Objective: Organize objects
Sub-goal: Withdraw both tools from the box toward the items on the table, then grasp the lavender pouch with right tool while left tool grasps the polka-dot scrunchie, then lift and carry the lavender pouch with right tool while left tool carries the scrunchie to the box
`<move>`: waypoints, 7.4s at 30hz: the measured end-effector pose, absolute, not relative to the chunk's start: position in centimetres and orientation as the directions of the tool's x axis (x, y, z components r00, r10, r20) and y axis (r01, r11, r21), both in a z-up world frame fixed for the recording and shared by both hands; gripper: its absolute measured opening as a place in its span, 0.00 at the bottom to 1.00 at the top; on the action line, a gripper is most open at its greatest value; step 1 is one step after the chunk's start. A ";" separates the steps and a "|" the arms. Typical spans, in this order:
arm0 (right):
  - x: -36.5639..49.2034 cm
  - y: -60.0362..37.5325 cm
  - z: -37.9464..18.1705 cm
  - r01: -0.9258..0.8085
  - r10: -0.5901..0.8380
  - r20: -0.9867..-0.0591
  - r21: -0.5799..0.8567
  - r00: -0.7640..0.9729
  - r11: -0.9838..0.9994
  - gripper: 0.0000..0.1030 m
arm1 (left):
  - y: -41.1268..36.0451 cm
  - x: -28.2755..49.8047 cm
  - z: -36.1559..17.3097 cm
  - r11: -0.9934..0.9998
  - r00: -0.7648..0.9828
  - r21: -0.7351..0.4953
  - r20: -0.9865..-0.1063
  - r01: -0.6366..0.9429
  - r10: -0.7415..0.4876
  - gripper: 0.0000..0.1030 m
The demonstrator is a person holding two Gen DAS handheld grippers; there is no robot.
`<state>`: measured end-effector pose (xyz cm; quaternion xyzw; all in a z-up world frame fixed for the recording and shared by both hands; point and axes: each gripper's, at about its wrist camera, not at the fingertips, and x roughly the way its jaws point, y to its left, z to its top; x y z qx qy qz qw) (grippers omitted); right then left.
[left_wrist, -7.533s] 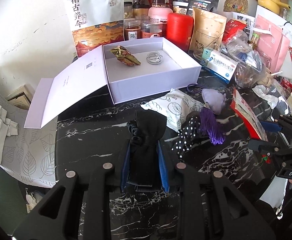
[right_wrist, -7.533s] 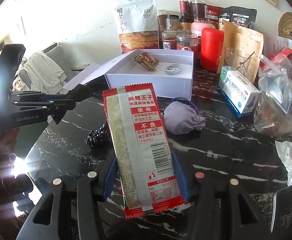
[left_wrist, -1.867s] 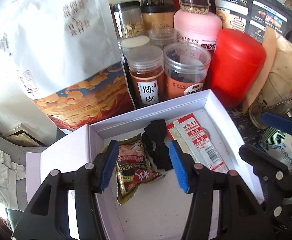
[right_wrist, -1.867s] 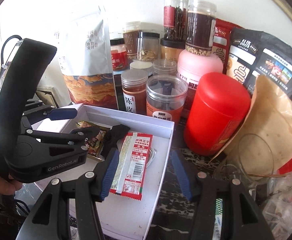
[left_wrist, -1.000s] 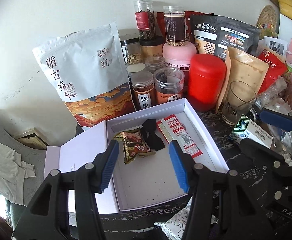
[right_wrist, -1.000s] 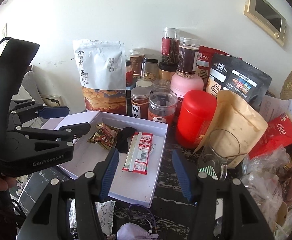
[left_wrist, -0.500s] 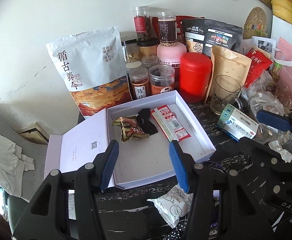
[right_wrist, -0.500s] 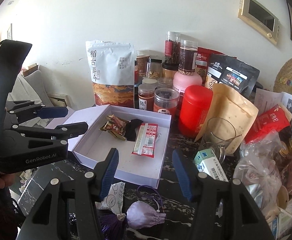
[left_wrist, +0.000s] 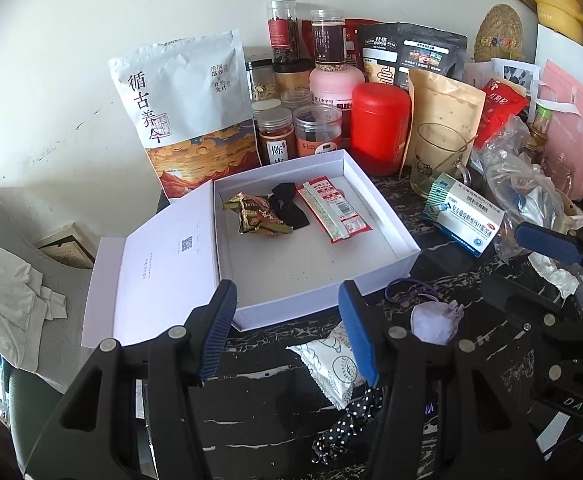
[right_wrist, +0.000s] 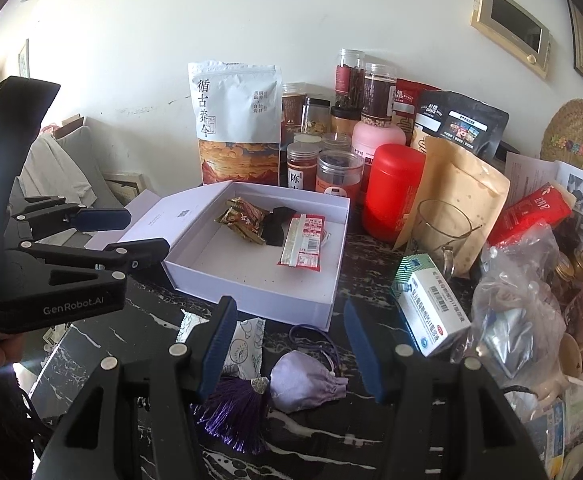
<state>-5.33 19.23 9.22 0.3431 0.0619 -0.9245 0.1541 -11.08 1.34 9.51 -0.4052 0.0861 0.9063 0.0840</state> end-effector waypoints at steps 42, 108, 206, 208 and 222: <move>-5.7 21.5 -2.7 0.241 -0.245 -0.768 0.122 -0.591 -0.963 0.80 | 1.0 -4.4 -2.9 -0.941 -0.501 -0.001 -0.846 -0.338 0.181 0.51; 2.9 22.9 -4.3 0.323 -0.225 -0.797 0.039 -0.560 -0.945 0.68 | 0.2 1.6 -6.0 -0.927 -0.421 -0.027 -0.885 -0.374 0.196 0.18; 1.5 21.1 2.1 0.430 -0.332 -0.684 0.030 -0.649 -0.902 0.66 | 2.9 -1.9 3.4 -0.884 -0.526 -0.029 -0.794 -0.467 0.304 0.14; 1.1 21.2 2.5 0.432 -0.330 -0.679 0.022 -0.655 -0.902 0.66 | 3.0 -2.4 4.0 -0.881 -0.531 -0.029 -0.789 -0.471 0.310 0.13; -3.4 21.0 4.7 0.445 -0.335 -0.659 0.000 -0.673 -0.895 0.66 | 3.5 -7.0 7.0 -0.867 -0.573 -0.002 -0.749 -0.499 0.332 0.14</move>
